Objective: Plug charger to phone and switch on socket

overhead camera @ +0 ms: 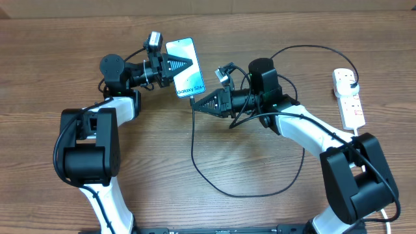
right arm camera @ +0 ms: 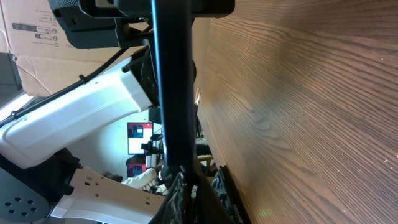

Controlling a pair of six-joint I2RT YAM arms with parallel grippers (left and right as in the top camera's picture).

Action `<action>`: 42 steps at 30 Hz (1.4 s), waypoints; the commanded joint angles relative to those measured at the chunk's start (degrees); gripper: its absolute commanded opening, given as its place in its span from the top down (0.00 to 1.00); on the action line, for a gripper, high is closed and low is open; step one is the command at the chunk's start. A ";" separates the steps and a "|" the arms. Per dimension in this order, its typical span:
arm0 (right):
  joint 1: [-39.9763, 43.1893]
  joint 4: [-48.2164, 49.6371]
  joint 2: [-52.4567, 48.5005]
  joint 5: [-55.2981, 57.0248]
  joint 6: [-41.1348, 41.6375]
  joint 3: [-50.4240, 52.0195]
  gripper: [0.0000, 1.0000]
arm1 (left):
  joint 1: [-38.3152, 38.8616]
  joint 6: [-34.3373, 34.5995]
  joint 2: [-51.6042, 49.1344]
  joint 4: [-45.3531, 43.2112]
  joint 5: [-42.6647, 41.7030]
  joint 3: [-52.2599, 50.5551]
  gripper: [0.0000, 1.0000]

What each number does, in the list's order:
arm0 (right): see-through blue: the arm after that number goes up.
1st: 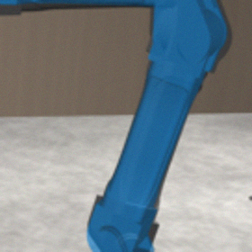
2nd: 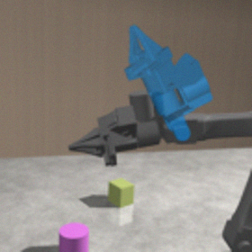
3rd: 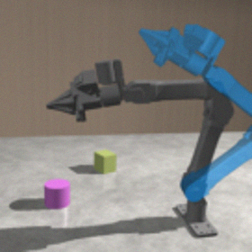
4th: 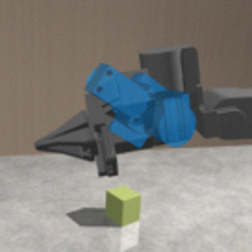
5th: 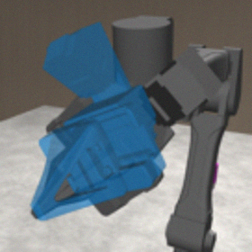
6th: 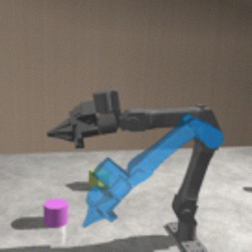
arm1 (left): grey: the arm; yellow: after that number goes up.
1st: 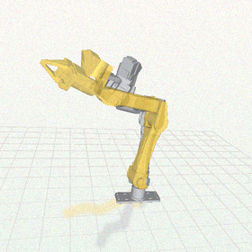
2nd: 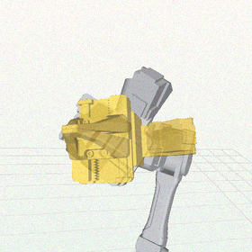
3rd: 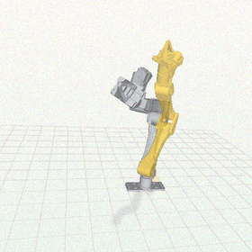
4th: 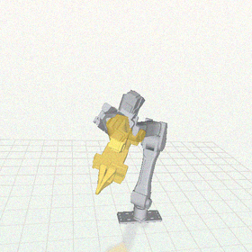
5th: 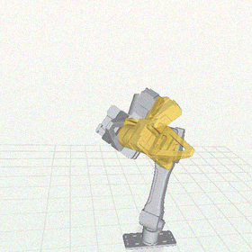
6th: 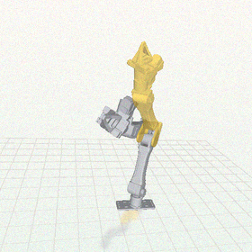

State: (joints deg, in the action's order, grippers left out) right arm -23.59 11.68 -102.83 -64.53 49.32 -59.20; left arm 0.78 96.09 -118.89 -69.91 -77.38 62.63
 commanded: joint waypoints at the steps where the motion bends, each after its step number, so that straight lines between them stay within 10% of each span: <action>1: 0.44 1.16 -0.33 0.61 0.76 0.00 0.96 | 0.55 -0.17 0.50 -0.68 -1.95 1.29 0.95; 16: 0.48 1.64 -0.33 -1.14 1.14 0.00 0.96 | 0.74 -4.04 0.50 -0.68 -1.60 1.29 0.96; 22: -0.70 -3.48 -0.33 2.32 -7.96 0.00 0.44 | -3.41 -6.38 0.50 -0.63 -0.02 1.29 0.96; 42: -16.96 -18.73 -0.33 65.64 -24.09 -1.64 0.38 | -12.46 -8.72 0.50 -0.48 -1.44 1.29 0.96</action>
State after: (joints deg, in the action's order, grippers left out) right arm -39.83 -7.33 -102.83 -11.00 28.95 -59.16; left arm -11.40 89.78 -118.89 -69.91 -78.72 62.63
